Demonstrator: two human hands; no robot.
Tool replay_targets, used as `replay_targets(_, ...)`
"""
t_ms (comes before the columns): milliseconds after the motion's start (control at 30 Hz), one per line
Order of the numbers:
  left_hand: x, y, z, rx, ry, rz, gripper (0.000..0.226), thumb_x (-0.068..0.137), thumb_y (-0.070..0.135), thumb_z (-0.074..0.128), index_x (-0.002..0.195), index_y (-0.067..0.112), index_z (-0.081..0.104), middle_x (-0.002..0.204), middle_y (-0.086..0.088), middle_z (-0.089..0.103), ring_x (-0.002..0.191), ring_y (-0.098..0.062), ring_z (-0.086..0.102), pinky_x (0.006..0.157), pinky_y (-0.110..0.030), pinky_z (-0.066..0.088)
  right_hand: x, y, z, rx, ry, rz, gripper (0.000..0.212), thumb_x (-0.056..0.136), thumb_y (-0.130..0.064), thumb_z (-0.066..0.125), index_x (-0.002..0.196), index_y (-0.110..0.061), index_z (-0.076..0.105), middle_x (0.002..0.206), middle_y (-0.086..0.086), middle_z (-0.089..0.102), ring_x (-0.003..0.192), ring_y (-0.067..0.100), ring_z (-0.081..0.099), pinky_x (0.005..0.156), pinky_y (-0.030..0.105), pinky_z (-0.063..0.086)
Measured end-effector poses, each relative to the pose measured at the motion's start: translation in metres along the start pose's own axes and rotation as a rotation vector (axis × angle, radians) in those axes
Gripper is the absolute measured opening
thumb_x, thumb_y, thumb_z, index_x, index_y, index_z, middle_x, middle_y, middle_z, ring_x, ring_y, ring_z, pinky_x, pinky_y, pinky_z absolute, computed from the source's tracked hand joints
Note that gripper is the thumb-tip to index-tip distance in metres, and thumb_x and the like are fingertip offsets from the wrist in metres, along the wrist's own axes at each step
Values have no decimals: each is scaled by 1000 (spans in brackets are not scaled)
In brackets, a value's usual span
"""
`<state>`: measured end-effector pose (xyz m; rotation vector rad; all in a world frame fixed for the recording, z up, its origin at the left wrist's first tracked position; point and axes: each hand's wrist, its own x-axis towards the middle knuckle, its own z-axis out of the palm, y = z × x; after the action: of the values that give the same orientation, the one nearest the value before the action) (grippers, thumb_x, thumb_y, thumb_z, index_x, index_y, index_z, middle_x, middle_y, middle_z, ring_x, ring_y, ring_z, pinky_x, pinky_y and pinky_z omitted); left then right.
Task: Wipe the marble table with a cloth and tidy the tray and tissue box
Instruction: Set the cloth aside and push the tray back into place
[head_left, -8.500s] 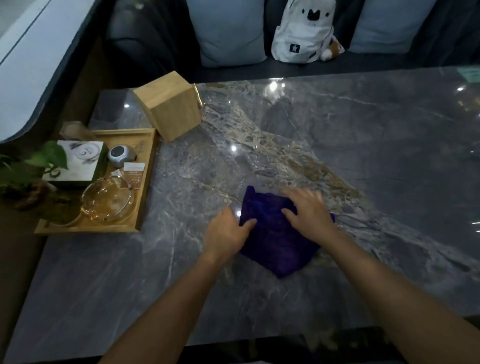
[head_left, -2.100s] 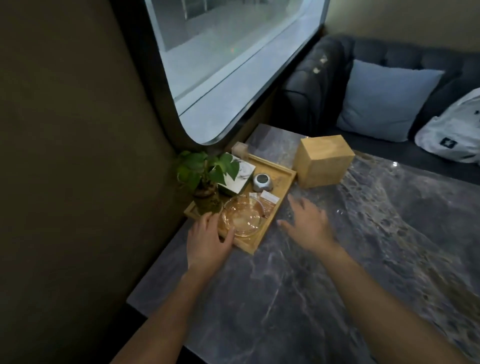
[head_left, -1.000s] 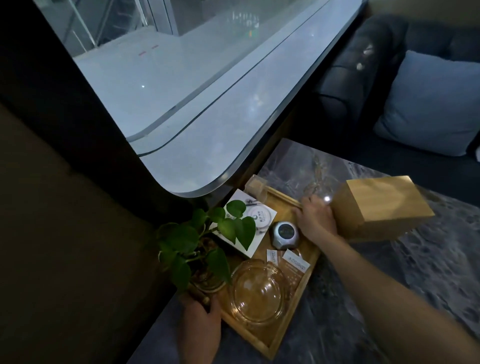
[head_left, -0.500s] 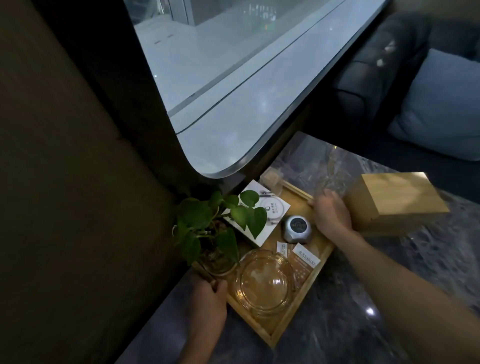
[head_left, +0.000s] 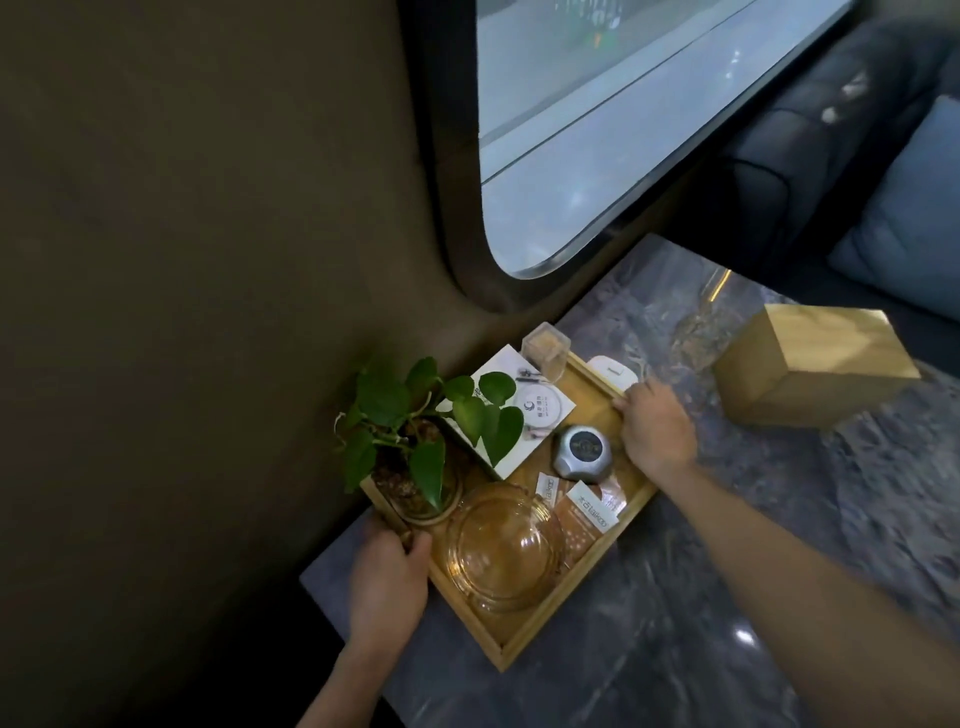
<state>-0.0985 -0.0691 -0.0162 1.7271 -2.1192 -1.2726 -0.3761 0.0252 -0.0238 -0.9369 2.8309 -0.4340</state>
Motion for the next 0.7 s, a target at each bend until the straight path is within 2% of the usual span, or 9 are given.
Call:
replay_targets(67, -5, -13, -6, 22, 17, -40, 24, 86, 26, 52, 91, 3, 56, 73, -10, 64, 61, -24, 63, 57, -40, 55, -12, -10, 4, 4, 6, -9, 27, 95, -18, 44, 95, 5, 57, 104, 24, 58, 102, 37, 52, 86, 45, 41)
replay_targets(167, -19, -23, -18, -5, 52, -107, 20, 85, 27, 53, 97, 11, 49, 78, -7, 65, 63, -25, 65, 57, -37, 55, -27, -22, 10, 4, -8, -54, 27, 95, -19, 44, 95, 4, 57, 105, 23, 59, 101, 36, 52, 86, 43, 41)
replay_targets(267, -31, -34, -25, -5, 86, -111, 21, 86, 24, 53, 100, 11, 43, 78, -10, 65, 63, -27, 63, 54, -33, 47, -40, -30, 15, 18, -29, -64, 27, 95, -20, 43, 96, 3, 57, 105, 22, 58, 102, 35, 52, 87, 41, 41)
replay_targets(367, -41, -46, -29, -24, 113, -94, 21, 87, 26, 53, 93, 10, 41, 74, -13, 65, 61, -30, 64, 60, -40, 54, -50, -36, 20, 31, -38, -87, 26, 95, -19, 43, 93, 2, 57, 102, 22, 58, 102, 36, 51, 86, 43, 41)
replay_targets(533, -50, -60, -32, -75, 120, -92, 23, 87, 28, 52, 96, 9, 42, 75, -7, 63, 62, -30, 64, 60, -48, 56, -58, -45, 25, 44, -78, -107, 25, 96, -18, 41, 95, 2, 57, 104, 21, 57, 103, 34, 50, 88, 42, 41)
replay_targets(700, -49, -69, -36, -88, 118, -73, 21, 87, 27, 53, 98, 11, 44, 74, -3, 62, 61, -27, 64, 59, -45, 55, -64, -51, 31, 57, -91, -89, 27, 96, -18, 41, 100, 2, 58, 106, 20, 57, 103, 33, 50, 88, 40, 41)
